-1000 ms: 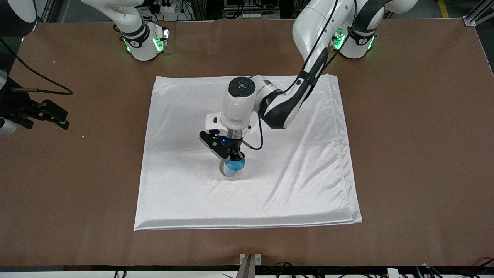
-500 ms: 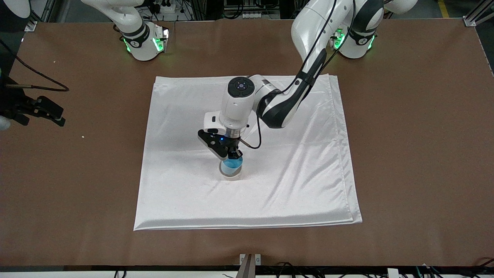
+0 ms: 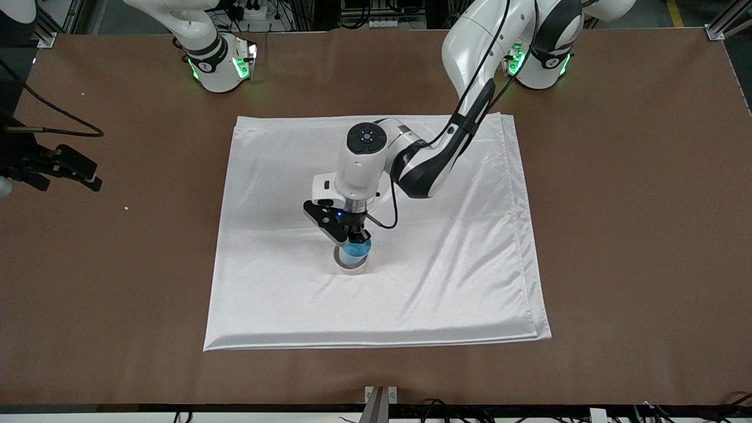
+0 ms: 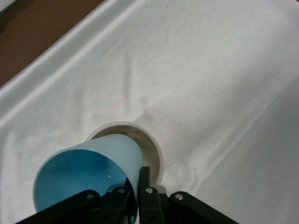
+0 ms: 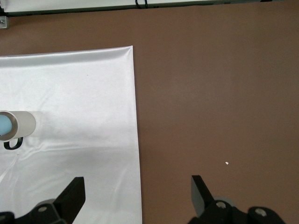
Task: Place blue cup into white mug on cloth
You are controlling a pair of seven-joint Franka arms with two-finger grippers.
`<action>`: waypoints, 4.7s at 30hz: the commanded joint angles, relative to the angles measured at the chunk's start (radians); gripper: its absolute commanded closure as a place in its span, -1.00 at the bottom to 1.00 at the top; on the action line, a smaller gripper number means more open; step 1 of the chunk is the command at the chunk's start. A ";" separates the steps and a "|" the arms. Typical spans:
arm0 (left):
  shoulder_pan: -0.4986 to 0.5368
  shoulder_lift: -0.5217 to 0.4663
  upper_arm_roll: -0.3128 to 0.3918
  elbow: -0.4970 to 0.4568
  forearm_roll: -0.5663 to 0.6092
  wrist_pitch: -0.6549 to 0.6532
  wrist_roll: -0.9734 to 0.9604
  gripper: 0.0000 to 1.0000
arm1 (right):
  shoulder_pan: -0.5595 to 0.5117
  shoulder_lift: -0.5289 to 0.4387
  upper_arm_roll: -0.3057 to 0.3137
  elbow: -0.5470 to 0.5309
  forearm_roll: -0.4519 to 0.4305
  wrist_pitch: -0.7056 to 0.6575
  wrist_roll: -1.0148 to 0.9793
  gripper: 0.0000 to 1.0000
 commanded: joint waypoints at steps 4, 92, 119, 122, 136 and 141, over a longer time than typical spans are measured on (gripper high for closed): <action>-0.005 0.010 0.007 0.015 -0.022 -0.002 0.006 1.00 | -0.012 -0.013 0.002 -0.001 0.014 -0.014 -0.018 -1.00; 0.495 -0.989 0.011 -0.538 -0.093 -0.794 -0.054 -1.00 | -0.011 -0.010 -0.001 -0.003 -0.003 -0.003 -0.021 -1.00; 0.589 -1.009 0.012 -0.612 -0.037 -0.755 -0.054 -1.00 | -0.011 -0.009 0.000 -0.007 -0.040 -0.003 -0.020 -1.00; 0.589 -1.012 0.014 -0.609 -0.037 -0.755 -0.054 -1.00 | -0.011 -0.009 0.000 -0.006 -0.040 -0.003 -0.020 -1.00; 0.590 -1.013 0.009 -0.603 -0.040 -0.755 -0.163 -1.00 | -0.011 -0.009 0.000 -0.009 -0.040 -0.005 -0.020 -1.00; 0.649 -1.019 -0.008 -0.601 -0.042 -0.760 -0.143 -1.00 | -0.011 -0.009 0.000 -0.009 -0.040 -0.003 -0.018 -1.00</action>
